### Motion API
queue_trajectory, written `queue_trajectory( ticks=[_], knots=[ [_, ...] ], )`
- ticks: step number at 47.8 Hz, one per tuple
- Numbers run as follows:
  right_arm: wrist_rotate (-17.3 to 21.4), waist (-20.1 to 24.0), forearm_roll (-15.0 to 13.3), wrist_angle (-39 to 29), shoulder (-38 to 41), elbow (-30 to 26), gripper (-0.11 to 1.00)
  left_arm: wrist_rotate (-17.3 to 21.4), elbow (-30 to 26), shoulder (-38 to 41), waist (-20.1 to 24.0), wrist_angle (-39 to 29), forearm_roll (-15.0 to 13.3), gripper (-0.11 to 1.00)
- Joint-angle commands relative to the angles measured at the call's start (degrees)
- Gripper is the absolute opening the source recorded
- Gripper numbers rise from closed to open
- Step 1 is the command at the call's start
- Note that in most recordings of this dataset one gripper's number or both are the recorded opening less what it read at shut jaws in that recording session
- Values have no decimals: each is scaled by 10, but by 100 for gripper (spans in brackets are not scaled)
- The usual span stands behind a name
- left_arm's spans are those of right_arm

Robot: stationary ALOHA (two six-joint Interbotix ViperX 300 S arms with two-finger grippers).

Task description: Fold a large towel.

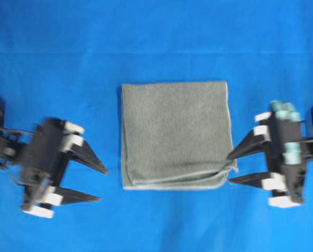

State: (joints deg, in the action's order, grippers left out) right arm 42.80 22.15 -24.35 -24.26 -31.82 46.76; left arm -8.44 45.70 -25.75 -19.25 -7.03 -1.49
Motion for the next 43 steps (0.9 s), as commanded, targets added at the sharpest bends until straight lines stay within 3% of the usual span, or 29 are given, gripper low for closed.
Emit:
queue_trajectory(
  ticks=[1,9,19,27,33,43],
  knots=[
    [1,-9,-38,-23,-63,-11,59,19,0,-57,18,-11,3,61],
    [1,-18,-81,-54,-178,2,59,76,33,-163,61,-19,3,60],
    [2,-19,-126,-109,-275,30,59,111,77,-288,100,-54,3,60],
    [6,-44,-167,-122,-333,76,58,112,137,-379,159,-69,3,60],
    [35,-88,-186,-115,-369,120,58,111,187,-440,192,-69,0,60],
    [81,-143,-188,-104,-388,185,58,105,252,-512,208,-70,-2,60]
  ],
)
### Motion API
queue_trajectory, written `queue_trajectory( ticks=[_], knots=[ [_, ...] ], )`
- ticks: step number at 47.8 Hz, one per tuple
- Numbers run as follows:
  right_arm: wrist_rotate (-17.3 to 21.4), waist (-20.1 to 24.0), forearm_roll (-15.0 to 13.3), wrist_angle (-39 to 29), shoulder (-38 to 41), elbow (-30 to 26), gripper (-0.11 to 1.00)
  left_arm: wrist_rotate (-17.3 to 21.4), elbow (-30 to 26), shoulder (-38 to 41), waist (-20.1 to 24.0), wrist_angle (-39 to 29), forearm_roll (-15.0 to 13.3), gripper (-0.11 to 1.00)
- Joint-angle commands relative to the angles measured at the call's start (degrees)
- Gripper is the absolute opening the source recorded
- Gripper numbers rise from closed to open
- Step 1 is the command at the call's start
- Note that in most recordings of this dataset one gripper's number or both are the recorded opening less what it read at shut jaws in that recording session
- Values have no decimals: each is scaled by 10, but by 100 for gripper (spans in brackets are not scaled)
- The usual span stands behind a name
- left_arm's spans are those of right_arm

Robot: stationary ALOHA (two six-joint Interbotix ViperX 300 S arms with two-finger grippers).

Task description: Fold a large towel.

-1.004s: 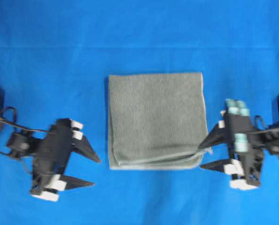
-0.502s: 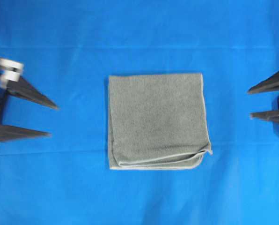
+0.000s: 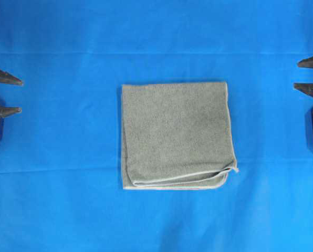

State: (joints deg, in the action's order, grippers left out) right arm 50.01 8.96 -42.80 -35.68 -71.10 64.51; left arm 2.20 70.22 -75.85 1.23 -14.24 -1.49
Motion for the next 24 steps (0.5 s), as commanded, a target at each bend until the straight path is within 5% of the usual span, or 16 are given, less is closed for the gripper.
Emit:
queue_trajectory(
  ticks=[1,24],
  knots=[
    [11,-15,-4,13,6,11,58,-3,11,-13,4,2,-2,60],
    [17,-32,-4,27,20,19,58,-8,18,-12,11,2,-2,60]
  ],
)
